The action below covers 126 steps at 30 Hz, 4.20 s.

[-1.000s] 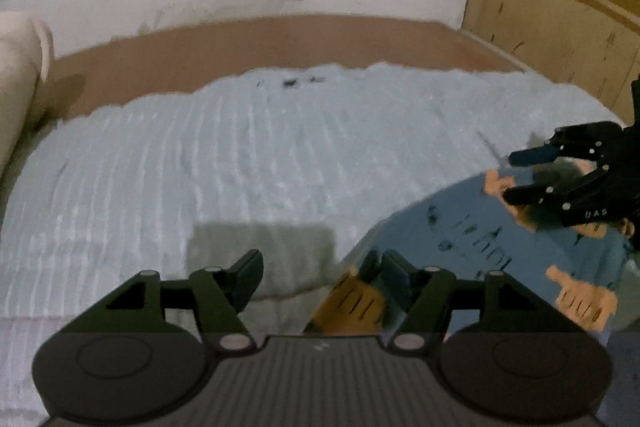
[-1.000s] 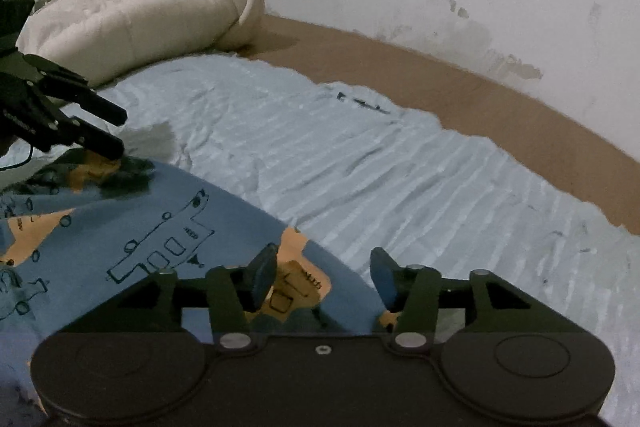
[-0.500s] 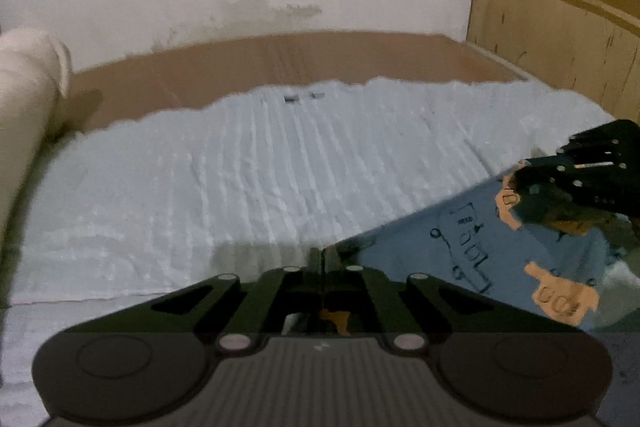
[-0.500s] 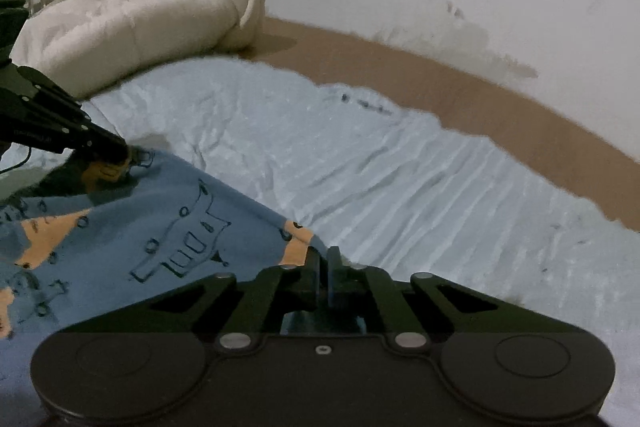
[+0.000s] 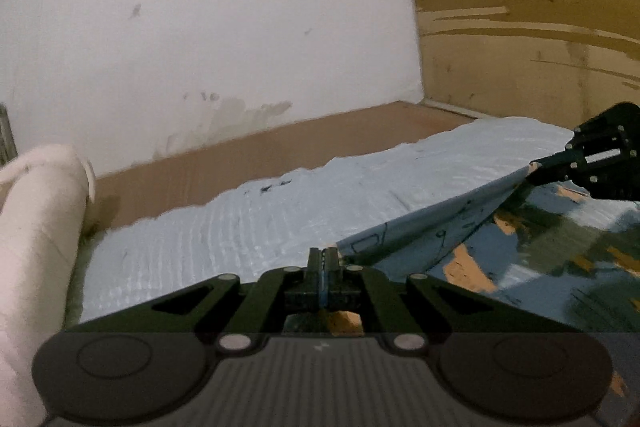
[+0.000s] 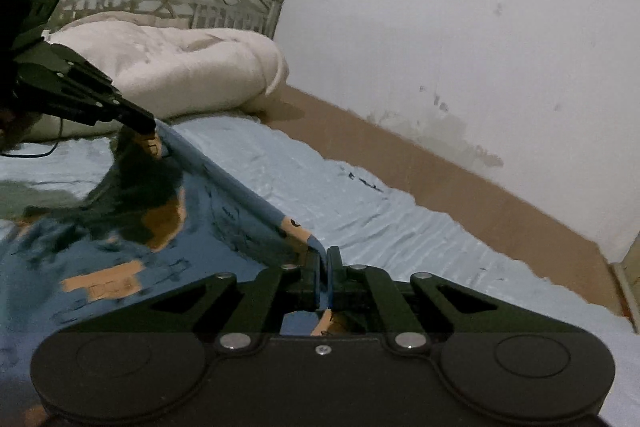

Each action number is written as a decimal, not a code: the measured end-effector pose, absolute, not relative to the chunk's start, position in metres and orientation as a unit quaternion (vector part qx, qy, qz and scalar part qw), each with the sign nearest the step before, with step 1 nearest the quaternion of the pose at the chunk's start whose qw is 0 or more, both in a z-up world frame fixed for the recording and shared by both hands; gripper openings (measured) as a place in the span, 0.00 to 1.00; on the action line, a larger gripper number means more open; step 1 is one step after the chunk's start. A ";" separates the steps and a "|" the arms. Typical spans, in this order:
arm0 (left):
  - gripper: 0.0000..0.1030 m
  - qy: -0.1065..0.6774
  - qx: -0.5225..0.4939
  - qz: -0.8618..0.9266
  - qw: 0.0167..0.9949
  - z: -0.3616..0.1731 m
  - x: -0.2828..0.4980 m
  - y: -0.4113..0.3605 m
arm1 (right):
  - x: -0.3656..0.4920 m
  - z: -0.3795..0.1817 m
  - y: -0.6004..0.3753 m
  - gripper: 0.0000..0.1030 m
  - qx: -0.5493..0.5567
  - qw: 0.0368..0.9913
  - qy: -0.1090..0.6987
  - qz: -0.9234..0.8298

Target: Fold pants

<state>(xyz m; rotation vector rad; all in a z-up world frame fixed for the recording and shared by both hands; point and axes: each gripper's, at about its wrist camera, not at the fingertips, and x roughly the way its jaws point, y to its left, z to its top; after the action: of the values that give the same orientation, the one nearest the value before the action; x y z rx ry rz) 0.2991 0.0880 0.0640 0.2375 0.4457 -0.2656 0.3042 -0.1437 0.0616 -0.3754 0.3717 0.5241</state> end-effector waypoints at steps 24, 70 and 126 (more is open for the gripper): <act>0.00 0.210 0.140 -0.144 0.957 -0.009 0.164 0.061 | 0.121 0.006 -0.132 0.01 -0.198 0.934 0.203 0.217; 0.01 0.262 0.166 -0.157 0.938 -0.037 0.143 0.061 | 0.093 -0.031 -0.120 0.00 -0.304 0.877 0.250 0.274; 0.00 0.265 0.145 -0.307 0.903 -0.002 0.195 -0.170 | 0.240 0.015 -0.450 0.04 0.267 0.924 0.272 0.037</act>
<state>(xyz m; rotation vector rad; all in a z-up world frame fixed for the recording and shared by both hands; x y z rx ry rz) 0.1953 -0.1705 -0.0022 0.3000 0.5486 -0.6339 0.2399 -0.4499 0.0153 0.5475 0.5588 0.0750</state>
